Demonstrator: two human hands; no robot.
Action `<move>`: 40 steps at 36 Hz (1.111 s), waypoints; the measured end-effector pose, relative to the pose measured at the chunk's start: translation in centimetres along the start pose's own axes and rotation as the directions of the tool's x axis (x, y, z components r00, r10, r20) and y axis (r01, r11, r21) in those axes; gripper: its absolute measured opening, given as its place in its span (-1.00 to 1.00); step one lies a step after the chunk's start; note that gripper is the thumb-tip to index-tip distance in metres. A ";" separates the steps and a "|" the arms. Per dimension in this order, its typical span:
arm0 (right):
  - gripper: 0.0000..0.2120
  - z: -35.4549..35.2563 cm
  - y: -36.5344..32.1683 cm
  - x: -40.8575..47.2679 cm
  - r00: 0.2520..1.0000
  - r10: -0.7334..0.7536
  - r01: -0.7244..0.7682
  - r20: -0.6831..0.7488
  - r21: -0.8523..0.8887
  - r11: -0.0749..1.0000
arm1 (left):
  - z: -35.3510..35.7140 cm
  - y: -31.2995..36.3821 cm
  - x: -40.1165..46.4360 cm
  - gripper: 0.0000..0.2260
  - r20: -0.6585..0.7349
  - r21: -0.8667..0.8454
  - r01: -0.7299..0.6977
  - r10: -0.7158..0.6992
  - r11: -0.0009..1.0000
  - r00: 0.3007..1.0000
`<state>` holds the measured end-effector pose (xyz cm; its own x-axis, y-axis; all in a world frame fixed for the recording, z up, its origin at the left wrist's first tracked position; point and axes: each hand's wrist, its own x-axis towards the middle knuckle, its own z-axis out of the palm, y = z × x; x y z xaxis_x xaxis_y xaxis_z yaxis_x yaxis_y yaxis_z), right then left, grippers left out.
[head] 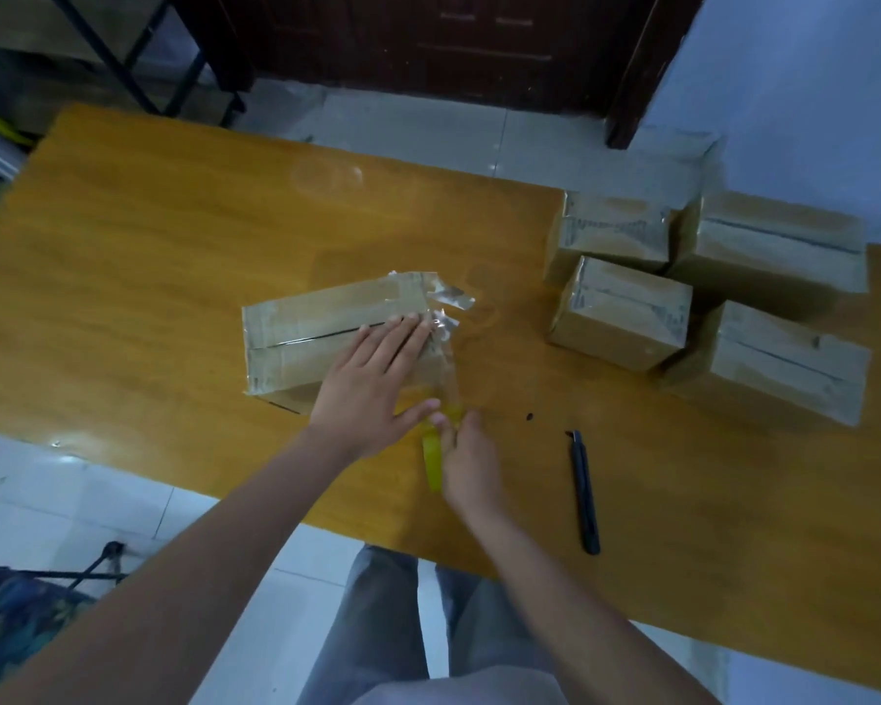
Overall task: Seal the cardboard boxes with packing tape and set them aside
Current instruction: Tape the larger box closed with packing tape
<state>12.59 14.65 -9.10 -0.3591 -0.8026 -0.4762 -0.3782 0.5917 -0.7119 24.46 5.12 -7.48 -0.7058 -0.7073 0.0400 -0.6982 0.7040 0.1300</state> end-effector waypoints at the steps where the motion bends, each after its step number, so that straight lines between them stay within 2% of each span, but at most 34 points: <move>1: -0.60 0.0 0.1 0.0 1.000 0.000 0.000 0.009 0.041 0.999 | -0.1 -0.2 -0.1 -0.25 0.028 0.016 -0.012 0.011 1.000 1.000; 6: -0.57 -1.0 0.7 0.0 0.993 -0.020 0.006 0.121 0.113 0.994 | -0.4 0.8 -0.4 -0.05 0.159 0.116 0.063 -0.081 0.991 0.984; 9: -0.49 -2.5 1.2 0.1 0.967 -0.042 0.030 0.253 0.052 0.998 | -0.8 1.1 -0.2 -0.01 0.187 0.139 0.098 -0.124 0.985 0.975; 10: -0.46 -3.1 1.7 0.0 0.969 -0.051 0.049 0.241 0.014 0.999 | -0.9 1.1 -0.2 -0.01 0.184 0.134 0.103 -0.126 0.986 0.975; 11: -0.45 -3.8 2.4 0.1 0.985 -0.048 0.054 0.167 -0.035 0.998 | -1.0 1.0 -0.1 -0.01 0.177 0.130 0.104 -0.126 0.986 0.976; 12: -0.47 -4.4 3.4 0.2 0.998 -0.043 0.046 0.035 -0.100 0.994 | -1.0 0.9 -0.1 0.00 0.174 0.129 0.106 -0.128 0.986 0.976; 14: -0.46 -6.1 5.7 0.4 0.971 -0.037 -0.029 -0.236 -0.269 0.963 | -0.7 0.8 -0.2 0.00 0.165 0.118 0.111 -0.129 0.987 0.978; 15: -0.44 -6.9 6.9 0.4 0.952 -0.014 -0.095 -0.307 -0.339 0.936 | -0.6 0.9 -0.3 0.00 0.156 0.103 0.113 -0.129 0.988 0.979; 16: -0.43 -7.6 8.2 0.5 0.943 0.029 -0.163 -0.330 -0.386 0.908 | -0.5 0.9 -0.3 0.00 0.150 0.089 0.117 -0.130 0.989 0.980; 18: -0.50 -8.5 10.4 0.3 0.952 0.097 -0.232 -0.289 -0.480 0.846 | -0.6 1.0 -0.3 0.01 0.153 0.077 0.122 -0.133 0.990 0.979; 19: -0.56 -8.6 11.5 0.1 0.963 0.078 -0.210 -0.257 -0.539 0.816 | -0.7 1.1 -0.3 0.01 0.158 0.078 0.122 -0.133 0.989 0.978; 21: -0.70 -8.5 13.0 -0.1 0.979 -0.060 -0.075 -0.195 -0.615 0.785 | -1.0 1.1 -0.3 0.01 0.182 0.088 0.128 -0.142 0.988 0.973; 23: -0.81 -8.6 13.5 -0.2 0.974 -0.146 0.018 -0.172 -0.587 0.810 | -1.0 1.3 -0.3 0.00 0.186 0.090 0.144 -0.159 0.985 0.970; 26: -0.86 -9.2 12.2 0.1 0.986 -0.082 0.026 -0.143 -0.355 0.934 | -1.2 1.7 -0.2 -0.01 0.190 0.084 0.162 -0.175 0.983 0.966; 28: -0.85 -9.6 10.4 0.4 0.979 -0.171 0.140 -0.112 -0.241 0.960 | -1.2 1.7 -0.3 -0.01 0.201 0.080 0.168 -0.181 0.983 0.963; 29: -0.84 -9.7 9.3 0.5 0.951 -0.286 0.253 -0.115 -0.237 0.938 | -1.3 1.7 -0.3 0.00 0.199 0.076 0.168 -0.180 0.983 0.963; 30: -0.83 -9.9 7.9 0.6 0.889 -0.438 0.391 -0.133 -0.275 0.878 | -1.4 1.7 -0.3 0.00 0.201 0.074 0.167 -0.178 0.983 0.963; 32: -0.82 -9.7 5.3 1.0 0.660 -0.733 0.624 -0.164 -0.424 0.656 | -1.6 1.7 -0.2 0.00 0.212 0.084 0.165 -0.179 0.983 0.961; 33: -0.84 -9.5 3.9 1.2 0.545 -0.824 0.687 -0.158 -0.480 0.546 | -1.6 1.7 -0.2 0.00 0.213 0.090 0.164 -0.180 0.982 0.960; 35: -0.86 -8.8 1.6 1.7 0.409 -0.906 0.733 -0.105 -0.553 0.396 | -1.5 1.8 -0.2 0.01 0.199 0.087 0.164 -0.178 0.983 0.964; 36: -0.84 -8.3 0.9 2.1 0.389 -0.919 0.729 -0.056 -0.591 0.345 | -1.3 1.8 -0.3 0.01 0.189 0.084 0.164 -0.177 0.983 0.966; 37: -0.82 -7.7 0.5 2.6 0.402 -0.915 0.710 -0.011 -0.627 0.319 | -1.2 1.9 -0.4 0.01 0.179 0.084 0.162 -0.174 0.983 0.968; 39: -0.87 -7.1 0.9 4.1 0.501 -0.864 0.642 0.046 -0.689 0.336 | -1.1 1.8 -0.5 0.01 0.173 0.094 0.155 -0.169 0.984 0.970; 40: -0.88 -7.1 1.3 4.9 0.573 -0.818 0.591 0.037 -0.711 0.382 | -1.1 1.7 -0.6 0.01 0.182 0.100 0.155 -0.171 0.983 0.968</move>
<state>4.29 12.08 -8.71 0.1351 -0.9472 0.2906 -0.9631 -0.1945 -0.1862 23.76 6.68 -6.19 -0.5859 -0.7937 -0.1637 -0.8075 0.5889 0.0353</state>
